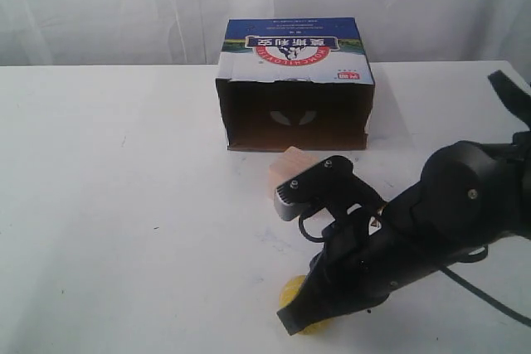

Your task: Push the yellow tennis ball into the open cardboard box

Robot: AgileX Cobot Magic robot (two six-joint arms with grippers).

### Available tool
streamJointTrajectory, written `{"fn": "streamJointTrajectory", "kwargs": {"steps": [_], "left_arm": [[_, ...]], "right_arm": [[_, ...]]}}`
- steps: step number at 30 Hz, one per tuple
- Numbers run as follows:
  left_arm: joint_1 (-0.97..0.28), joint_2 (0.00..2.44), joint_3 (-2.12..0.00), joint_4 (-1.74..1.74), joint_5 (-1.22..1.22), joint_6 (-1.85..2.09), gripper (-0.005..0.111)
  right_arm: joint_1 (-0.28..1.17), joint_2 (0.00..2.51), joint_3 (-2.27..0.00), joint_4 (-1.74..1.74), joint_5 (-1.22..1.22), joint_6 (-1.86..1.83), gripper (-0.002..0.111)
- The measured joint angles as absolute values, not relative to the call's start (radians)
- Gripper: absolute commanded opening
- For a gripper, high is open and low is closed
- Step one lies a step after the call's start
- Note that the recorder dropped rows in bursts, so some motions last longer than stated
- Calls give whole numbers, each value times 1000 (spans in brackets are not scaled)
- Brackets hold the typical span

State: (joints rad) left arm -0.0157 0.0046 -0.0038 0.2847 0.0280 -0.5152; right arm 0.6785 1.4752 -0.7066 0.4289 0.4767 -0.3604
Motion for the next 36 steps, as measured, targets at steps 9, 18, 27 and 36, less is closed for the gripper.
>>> {"fn": "streamJointTrajectory", "kwargs": {"steps": [9,18,27,36], "left_arm": [[-16,5,-4,285,28,-515,0],[-16,5,-4,285,28,-515,0],[-16,5,-4,285,28,-515,0],[-16,5,-4,285,28,-515,0]], "right_arm": [[653,1437,-666,217,412,-179,0],[592,1288,-666,131,434,-79,0],[662,1354,-666,230,471,-79,0],[666,1460,-673,227,444,-79,0]]}}
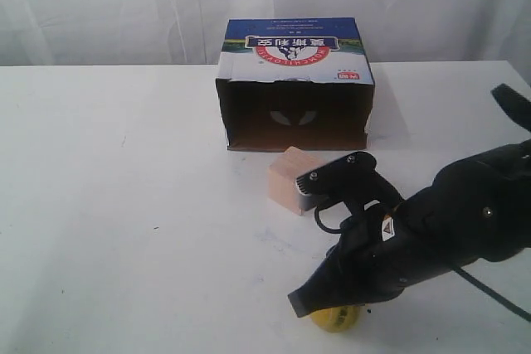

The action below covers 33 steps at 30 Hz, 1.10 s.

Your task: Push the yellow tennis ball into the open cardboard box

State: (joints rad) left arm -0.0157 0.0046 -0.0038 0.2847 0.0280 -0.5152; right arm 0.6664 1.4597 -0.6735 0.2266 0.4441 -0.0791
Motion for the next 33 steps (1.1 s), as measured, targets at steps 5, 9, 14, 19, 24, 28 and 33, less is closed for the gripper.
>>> {"fn": "streamJointTrajectory", "kwargs": {"steps": [5,9,14,19,24,28,33], "left_arm": [[-16,5,-4,285,28,-515,0],[-16,5,-4,285,28,-515,0],[-16,5,-4,285,28,-515,0],[-16,5,-4,285,28,-515,0],[-16,5,-4,285,28,-515,0],[-16,5,-4,285,28,-515,0],[-16,5,-4,285,28,-515,0]], "right_arm": [[652,1466,-675,184,429,-70,0],[607,1455,-679,121,437,-41,0],[540,1449,-749,9,509,-25,0],[516,1431,-865,-38,634,-22,0],[516,1411,-852,-29,744,-22,0],[518,1418,-797,-28,712,-22,0],[518,1483,-770,-33,667,-21,0]]}}
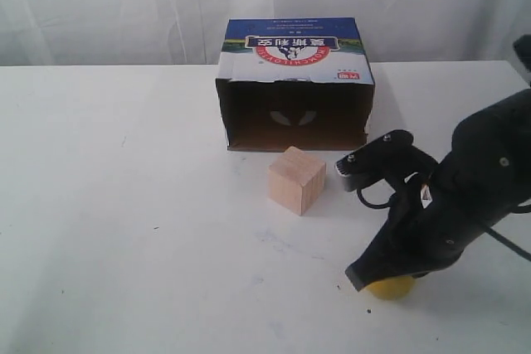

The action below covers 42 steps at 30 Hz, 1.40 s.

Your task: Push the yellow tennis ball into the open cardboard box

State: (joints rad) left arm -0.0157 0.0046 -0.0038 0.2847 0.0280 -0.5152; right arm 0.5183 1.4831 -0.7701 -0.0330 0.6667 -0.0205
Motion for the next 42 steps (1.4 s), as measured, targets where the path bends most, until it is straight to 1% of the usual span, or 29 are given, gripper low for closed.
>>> {"fn": "streamJointTrajectory", "kwargs": {"steps": [4,9,14,19,24,28,33,42], "left_arm": [[-16,5,-4,285,28,-515,0],[-16,5,-4,285,28,-515,0],[-16,5,-4,285,28,-515,0],[-16,5,-4,285,28,-515,0],[-16,5,-4,285,28,-515,0],[-16,5,-4,285,28,-515,0],[-16,5,-4,285,28,-515,0],[-16,5,-4,285,28,-515,0]], "right_arm": [[495,1559,-784,-95,569,21,0],[483,1584,-803,-113,480,32,0],[483,1606,-909,-151,569,32,0],[483,1527,-970,-173,638,32,0],[483,1484,-966,-168,767,32,0],[483,1480,-903,-147,790,32,0],[483,1482,-822,-85,719,32,0],[486,1568,-804,-83,624,30,0]]}}
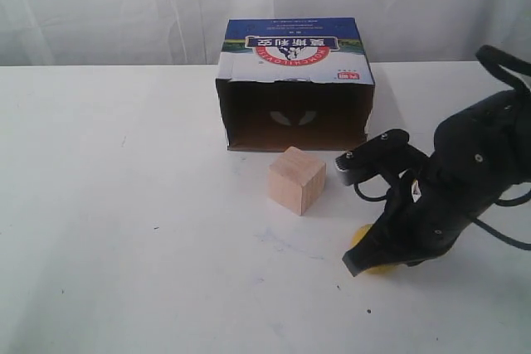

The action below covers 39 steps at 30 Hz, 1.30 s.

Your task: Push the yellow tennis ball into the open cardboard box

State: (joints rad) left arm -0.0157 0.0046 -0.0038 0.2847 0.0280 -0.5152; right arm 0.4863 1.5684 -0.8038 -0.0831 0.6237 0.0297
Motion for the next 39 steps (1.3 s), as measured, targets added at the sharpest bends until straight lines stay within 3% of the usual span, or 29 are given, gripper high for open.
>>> {"fn": "streamJointTrajectory", "kwargs": {"steps": [26,39], "left_arm": [[-16,5,-4,285,28,-515,0],[-16,5,-4,285,28,-515,0]], "right_arm": [[457,1631,-1073,-137,683,15,0],[435,1824,-1096,-121,503,9,0]]}}
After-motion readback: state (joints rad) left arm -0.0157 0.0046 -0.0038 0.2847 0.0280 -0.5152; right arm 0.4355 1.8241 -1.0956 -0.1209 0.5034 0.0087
